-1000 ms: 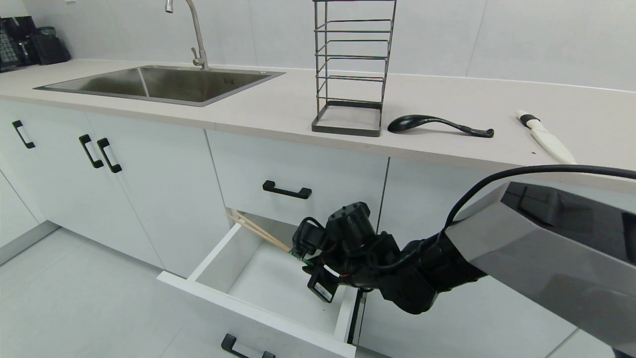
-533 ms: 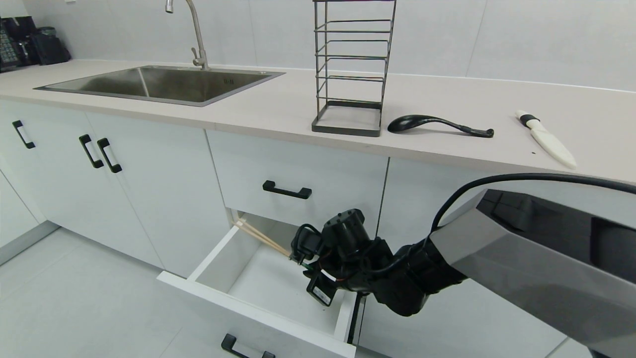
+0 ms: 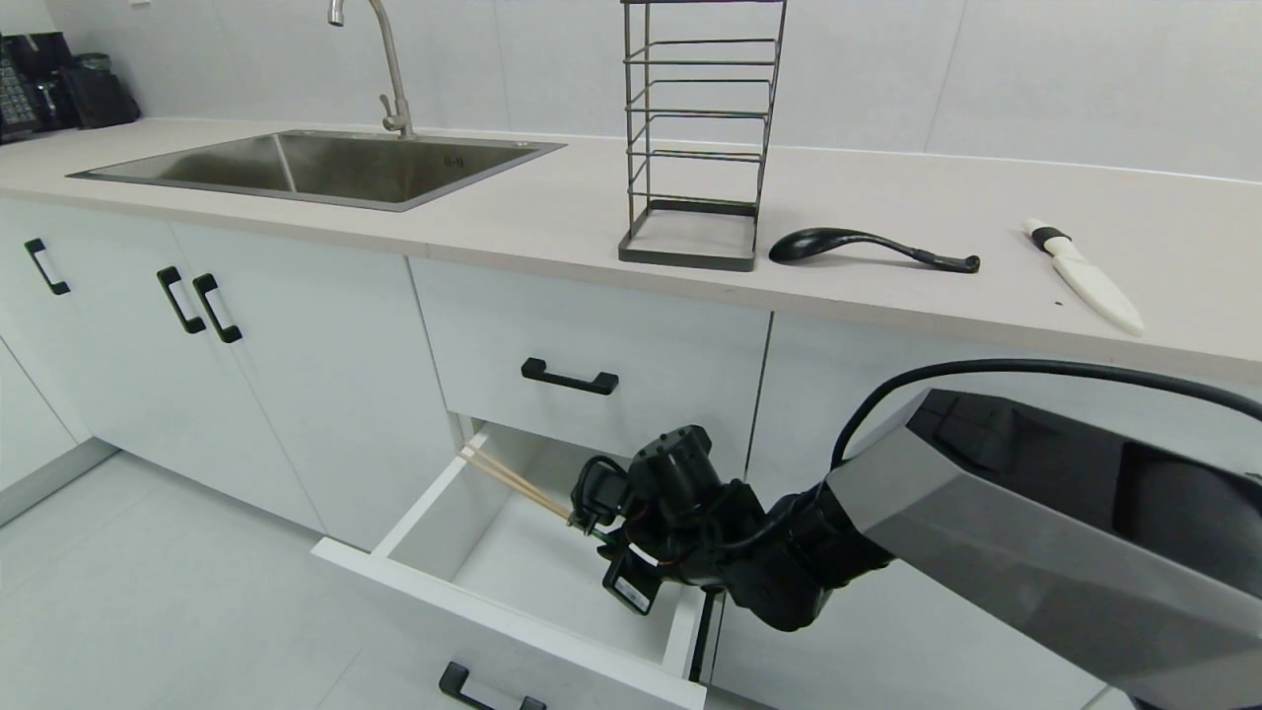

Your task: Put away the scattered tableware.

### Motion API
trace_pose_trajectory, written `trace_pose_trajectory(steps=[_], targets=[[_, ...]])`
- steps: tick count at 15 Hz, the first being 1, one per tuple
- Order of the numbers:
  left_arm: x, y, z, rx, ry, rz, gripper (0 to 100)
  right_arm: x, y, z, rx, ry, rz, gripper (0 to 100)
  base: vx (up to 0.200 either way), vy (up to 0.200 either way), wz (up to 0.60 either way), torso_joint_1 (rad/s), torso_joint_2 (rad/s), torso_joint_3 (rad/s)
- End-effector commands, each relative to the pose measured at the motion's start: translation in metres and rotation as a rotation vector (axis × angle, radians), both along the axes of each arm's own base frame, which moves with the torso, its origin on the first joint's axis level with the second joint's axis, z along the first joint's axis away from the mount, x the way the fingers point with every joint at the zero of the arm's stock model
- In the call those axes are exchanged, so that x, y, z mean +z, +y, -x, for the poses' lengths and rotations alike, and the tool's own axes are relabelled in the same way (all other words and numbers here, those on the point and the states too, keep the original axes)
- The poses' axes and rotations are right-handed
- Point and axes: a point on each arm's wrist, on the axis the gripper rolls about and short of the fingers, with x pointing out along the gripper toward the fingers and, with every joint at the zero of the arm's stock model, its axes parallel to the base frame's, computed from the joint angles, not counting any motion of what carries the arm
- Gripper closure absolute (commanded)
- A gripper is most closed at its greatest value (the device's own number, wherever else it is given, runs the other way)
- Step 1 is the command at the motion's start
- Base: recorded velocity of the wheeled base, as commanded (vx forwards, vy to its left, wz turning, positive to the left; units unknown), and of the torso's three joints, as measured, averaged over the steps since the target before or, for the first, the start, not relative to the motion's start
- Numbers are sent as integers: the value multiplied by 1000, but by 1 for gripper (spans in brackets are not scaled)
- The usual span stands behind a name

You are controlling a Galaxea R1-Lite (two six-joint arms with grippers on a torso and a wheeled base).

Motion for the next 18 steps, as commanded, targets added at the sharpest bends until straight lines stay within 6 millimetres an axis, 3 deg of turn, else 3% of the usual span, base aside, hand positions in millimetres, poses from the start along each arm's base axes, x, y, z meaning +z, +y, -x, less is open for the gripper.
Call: trace_pose_trajectory(steps=[1, 16, 17, 18], targets=[[0, 0, 0, 0, 1, 0, 0, -8, 1, 0, 3, 10, 10, 100, 0, 0, 0, 0, 0, 0], [0, 0, 0, 0, 1, 0, 0, -34, 15, -1, 31, 37, 37, 100, 0, 0, 0, 0, 0, 0], [0, 0, 0, 0, 1, 0, 0, -35, 15, -1, 32, 36, 38, 0, 0, 0, 0, 0, 0, 0], [0, 0, 0, 1, 1, 0, 0, -37, 16, -1, 36, 37, 40, 0, 0, 0, 0, 0, 0, 0]])
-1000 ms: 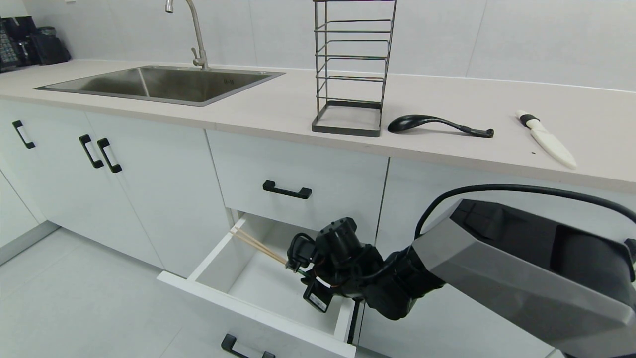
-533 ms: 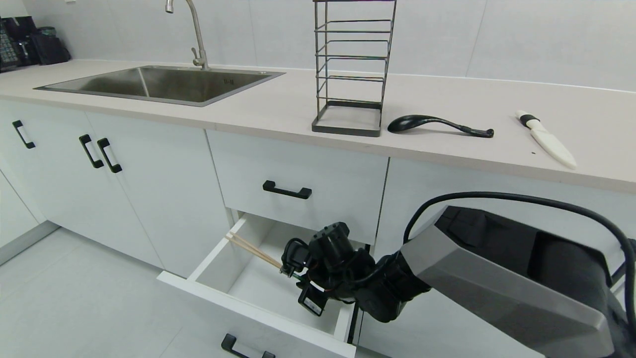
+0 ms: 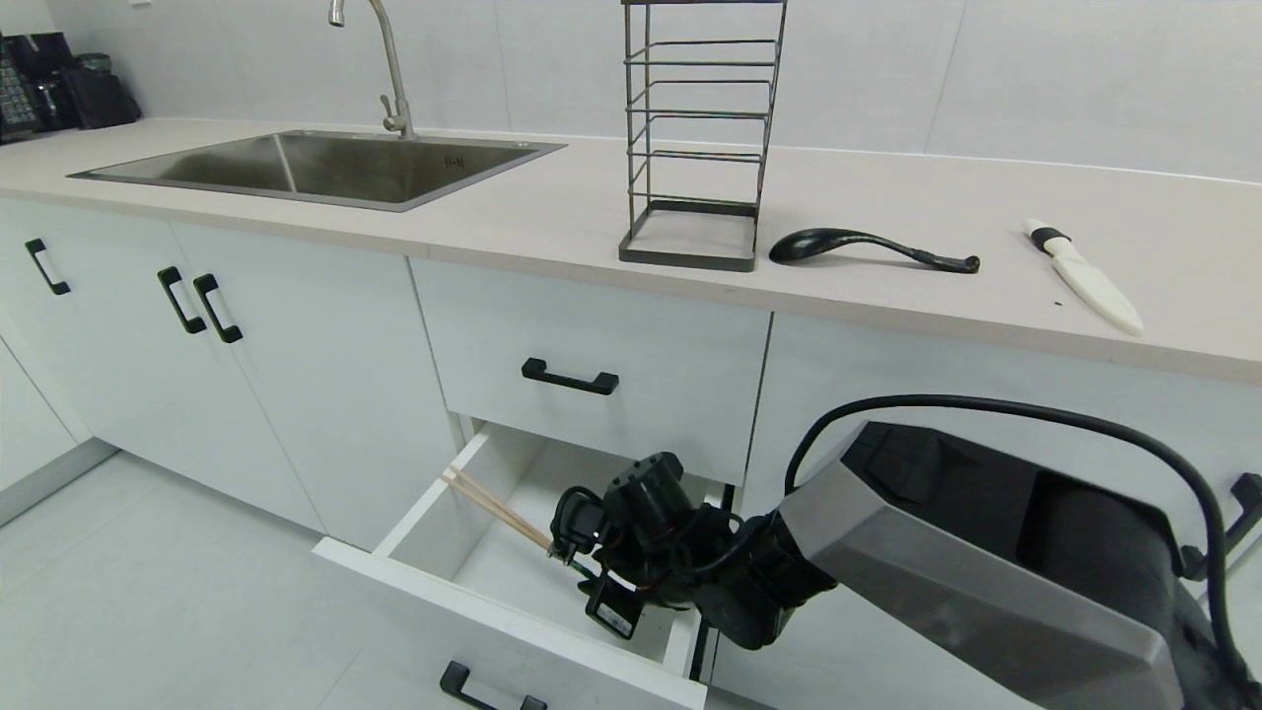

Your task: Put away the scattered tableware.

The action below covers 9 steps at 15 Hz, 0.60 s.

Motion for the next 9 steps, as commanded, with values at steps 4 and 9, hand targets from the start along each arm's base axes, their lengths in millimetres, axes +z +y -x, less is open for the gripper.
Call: trace_pose_trajectory(steps=[4, 9], targets=[[0, 0, 0, 0, 1, 0, 0, 2, 1, -2, -1, -8, -9, 0, 0, 0, 0, 0, 0, 0], [0, 0, 0, 0, 1, 0, 0, 43, 0, 0, 13, -72, -62, 0, 0, 0, 0, 0, 0, 0]])
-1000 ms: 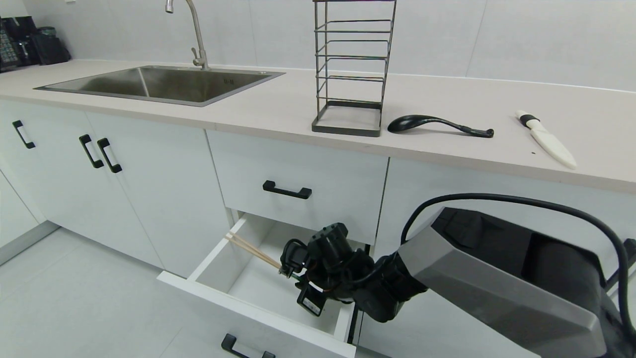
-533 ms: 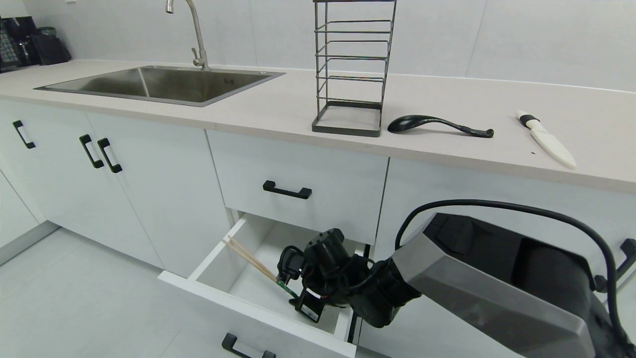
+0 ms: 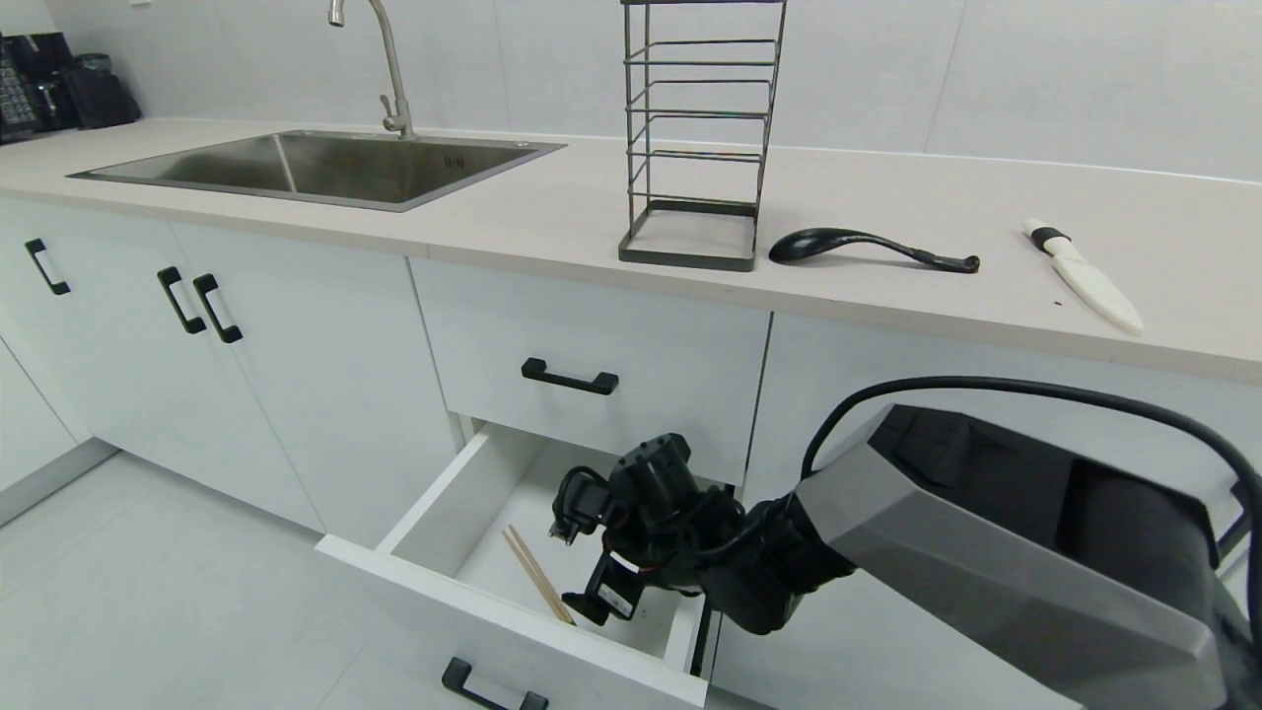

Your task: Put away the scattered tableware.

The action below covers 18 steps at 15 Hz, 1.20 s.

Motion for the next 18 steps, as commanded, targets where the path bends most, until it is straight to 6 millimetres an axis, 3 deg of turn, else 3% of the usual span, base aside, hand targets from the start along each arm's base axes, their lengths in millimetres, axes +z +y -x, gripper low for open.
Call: trace_pose_trajectory(steps=[1, 18], targets=[[0, 0, 0, 1, 1, 0, 0, 25, -2, 4, 9, -34, -32, 0, 0, 0, 0, 0, 0, 0], [0, 0, 0, 0, 1, 0, 0, 89, -50, 58, 23, -87, -84, 0, 0, 0, 0, 0, 0, 0]])
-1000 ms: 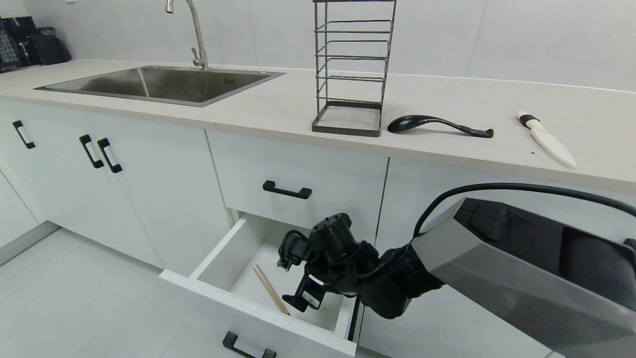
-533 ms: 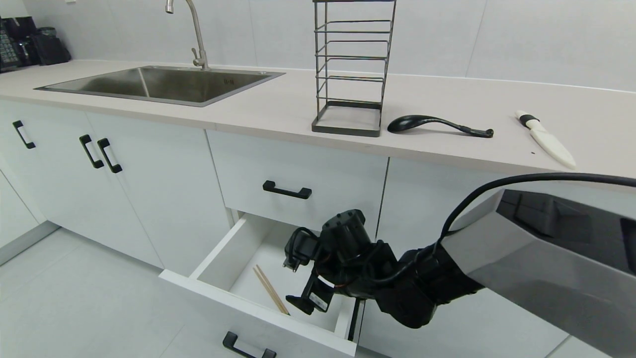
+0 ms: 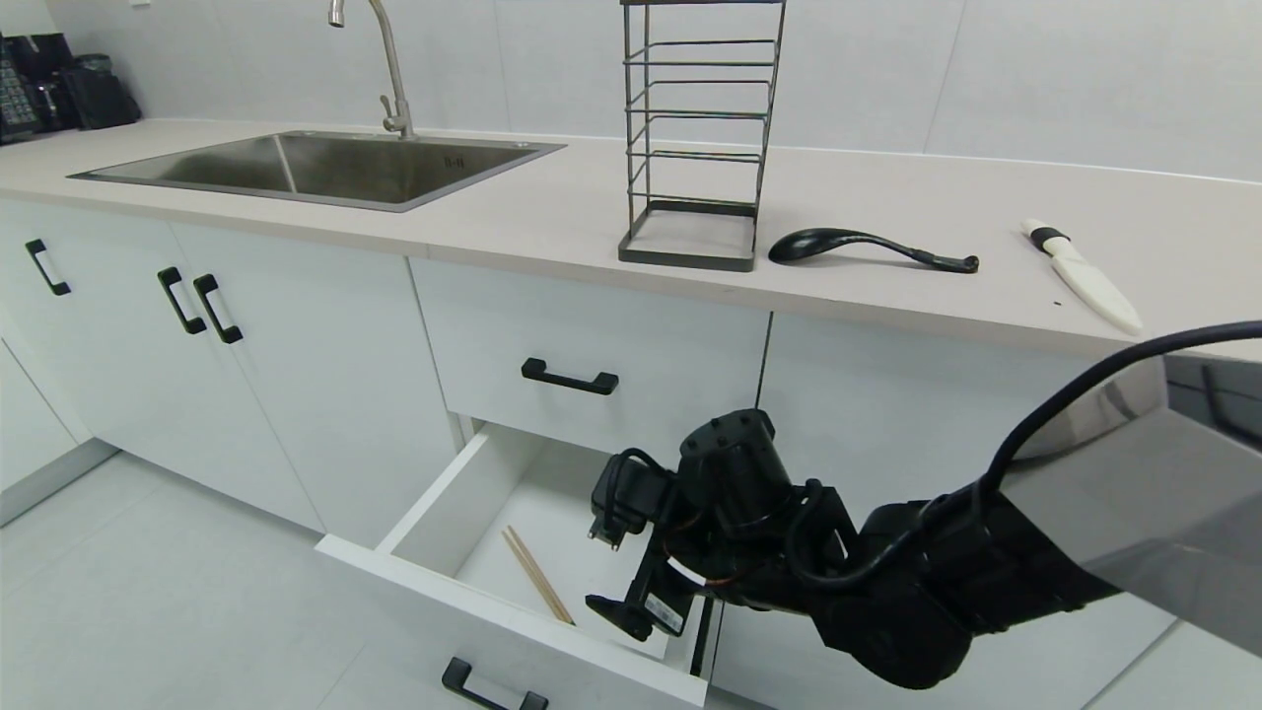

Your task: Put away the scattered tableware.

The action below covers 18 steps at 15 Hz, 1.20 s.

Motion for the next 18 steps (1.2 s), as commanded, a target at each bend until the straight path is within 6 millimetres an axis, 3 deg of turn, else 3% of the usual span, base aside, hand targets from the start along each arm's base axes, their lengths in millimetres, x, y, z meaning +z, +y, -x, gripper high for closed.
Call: trace_pose_trajectory(steps=[1, 6, 14, 18], targets=[[0, 0, 0, 1, 1, 0, 0, 15, -6, 5, -1, -22, -23, 0, 0, 0, 0, 0, 0, 0], [0, 0, 0, 1, 1, 0, 0, 0, -17, 16, -2, -4, -9, 0, 0, 0, 0, 0, 0, 0], [0, 0, 0, 1, 1, 0, 0, -3, -19, 18, 0, 0, -1, 0, 0, 0, 0, 0, 0, 0], [0, 0, 0, 1, 1, 0, 0, -4, -20, 18, 1, 7, 2, 0, 0, 0, 0, 171, -84, -65]])
